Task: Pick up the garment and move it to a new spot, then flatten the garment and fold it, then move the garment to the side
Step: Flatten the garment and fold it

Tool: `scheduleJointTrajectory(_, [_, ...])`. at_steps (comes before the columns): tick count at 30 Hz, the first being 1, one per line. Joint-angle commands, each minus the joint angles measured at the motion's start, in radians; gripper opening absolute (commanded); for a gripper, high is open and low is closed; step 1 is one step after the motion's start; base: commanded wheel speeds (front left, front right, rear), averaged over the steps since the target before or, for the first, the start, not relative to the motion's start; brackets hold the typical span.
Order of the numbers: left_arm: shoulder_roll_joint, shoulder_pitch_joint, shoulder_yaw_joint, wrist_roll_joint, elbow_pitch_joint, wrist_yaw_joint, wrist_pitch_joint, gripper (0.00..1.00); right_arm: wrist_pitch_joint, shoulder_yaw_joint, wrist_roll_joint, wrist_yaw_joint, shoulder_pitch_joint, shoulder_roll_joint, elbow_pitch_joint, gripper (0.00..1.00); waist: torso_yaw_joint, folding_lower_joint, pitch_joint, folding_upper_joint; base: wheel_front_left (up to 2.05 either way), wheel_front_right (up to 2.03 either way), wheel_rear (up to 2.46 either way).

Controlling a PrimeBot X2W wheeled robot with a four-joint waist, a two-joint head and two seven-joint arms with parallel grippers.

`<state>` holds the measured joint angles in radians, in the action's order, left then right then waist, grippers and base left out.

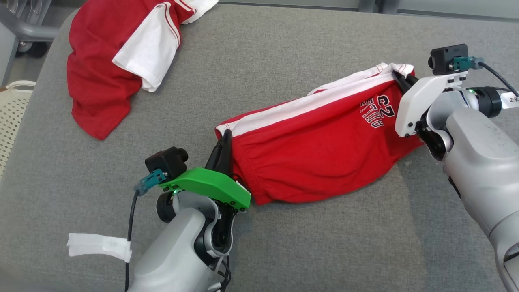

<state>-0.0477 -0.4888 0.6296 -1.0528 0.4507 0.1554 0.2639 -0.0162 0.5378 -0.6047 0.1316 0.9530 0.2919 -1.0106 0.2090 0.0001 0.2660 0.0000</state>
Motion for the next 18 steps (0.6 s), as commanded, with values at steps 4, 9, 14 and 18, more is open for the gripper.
scheduleJointTrajectory(4, [-0.005, -0.041, 0.012, -0.004, 0.029, 0.008, 0.0, 1.0, -0.026, 0.038, -0.019, -0.002, 0.042, -0.005, -0.044, 0.6, 0.009, -0.0001, 0.008, 0.0, 0.0, 0.0, 0.0])
scheduleJointTrajectory(9, [-0.005, -0.064, 0.038, 0.009, 0.063, 0.011, 0.0, 1.0, -0.052, 0.077, -0.044, -0.002, 0.065, -0.012, -0.078, 1.0, 0.013, -0.0001, 0.007, 0.0, 0.0, 0.0, 0.0])
scheduleJointTrajectory(14, [-0.005, -0.088, 0.054, 0.035, 0.084, -0.002, 0.0, 1.0, -0.087, 0.115, -0.086, -0.002, 0.081, 0.0, -0.088, 1.0, 0.017, -0.0001, 0.001, 0.0, 0.0, 0.0, 0.0])
scheduleJointTrajectory(18, [-0.005, -0.085, 0.025, 0.087, 0.062, -0.015, 0.0, 1.0, -0.105, 0.143, -0.112, -0.002, 0.084, 0.019, -0.075, 1.0, 0.012, -0.0001, -0.006, 0.0, 0.0, 0.0, 0.0])
